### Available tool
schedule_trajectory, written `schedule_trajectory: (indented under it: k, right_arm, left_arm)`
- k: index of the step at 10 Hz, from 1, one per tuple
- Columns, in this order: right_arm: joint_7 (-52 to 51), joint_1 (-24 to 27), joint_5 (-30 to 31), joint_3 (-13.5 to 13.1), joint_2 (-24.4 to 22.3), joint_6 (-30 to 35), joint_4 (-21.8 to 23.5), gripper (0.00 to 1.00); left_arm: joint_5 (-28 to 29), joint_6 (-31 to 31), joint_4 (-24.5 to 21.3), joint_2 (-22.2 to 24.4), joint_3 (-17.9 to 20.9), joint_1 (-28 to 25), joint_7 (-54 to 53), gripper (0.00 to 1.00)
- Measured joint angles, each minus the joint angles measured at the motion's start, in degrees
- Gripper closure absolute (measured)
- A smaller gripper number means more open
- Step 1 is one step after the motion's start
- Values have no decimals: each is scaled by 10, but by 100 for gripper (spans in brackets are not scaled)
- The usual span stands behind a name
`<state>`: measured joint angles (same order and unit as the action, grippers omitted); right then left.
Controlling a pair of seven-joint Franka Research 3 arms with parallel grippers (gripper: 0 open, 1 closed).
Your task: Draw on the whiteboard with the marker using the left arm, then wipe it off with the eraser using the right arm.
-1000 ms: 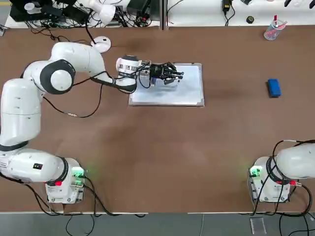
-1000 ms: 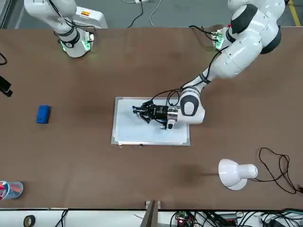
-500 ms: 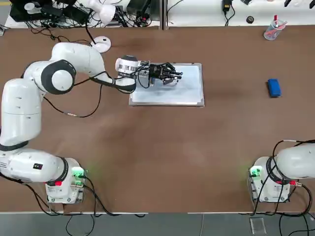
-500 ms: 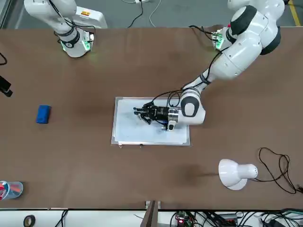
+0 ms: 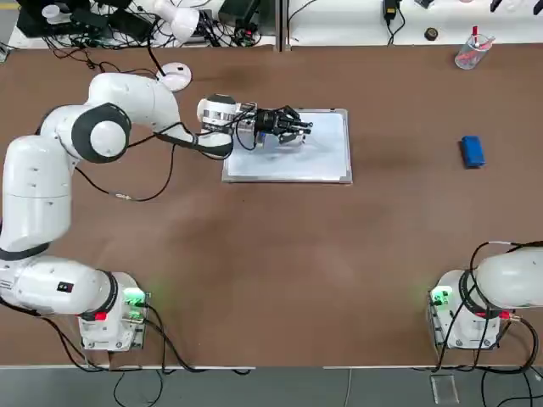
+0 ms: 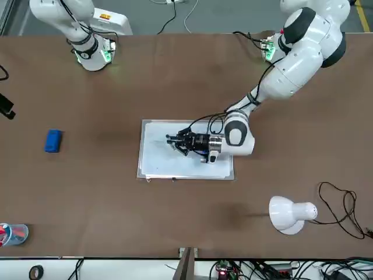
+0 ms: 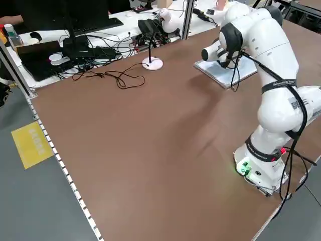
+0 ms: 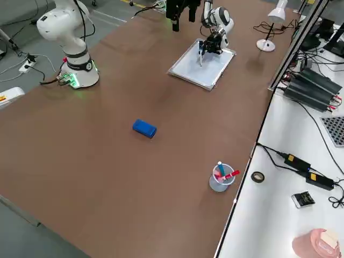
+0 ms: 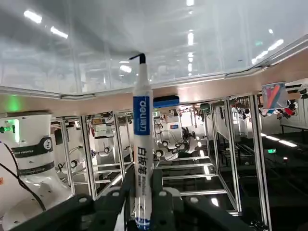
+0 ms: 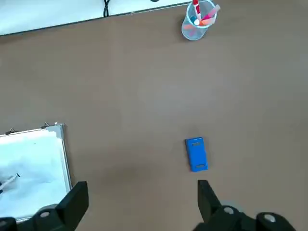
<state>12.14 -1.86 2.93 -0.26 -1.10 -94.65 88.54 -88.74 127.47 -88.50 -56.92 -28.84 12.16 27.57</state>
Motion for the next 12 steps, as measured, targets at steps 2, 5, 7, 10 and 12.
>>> schedule_trajectory:
  k: [2,5,7,10,12]
  right_arm:
    - [0,1,0,0,0,-2,0,0]
    - [0,2,0,0,0,-3,0,0]
    - [0,2,0,0,0,-3,0,0]
    - [0,4,0,0,1,-3,0,0]
    - [0,4,0,0,2,-5,0,0]
  left_arm:
    - [0,0,2,0,3,0,0,82]
    - [0,1,5,4,12,-4,0,82]
    - [0,2,5,6,15,-4,0,82]
    - [0,5,-8,16,15,-4,4,82]
    - [0,7,-24,28,15,-5,5,82]
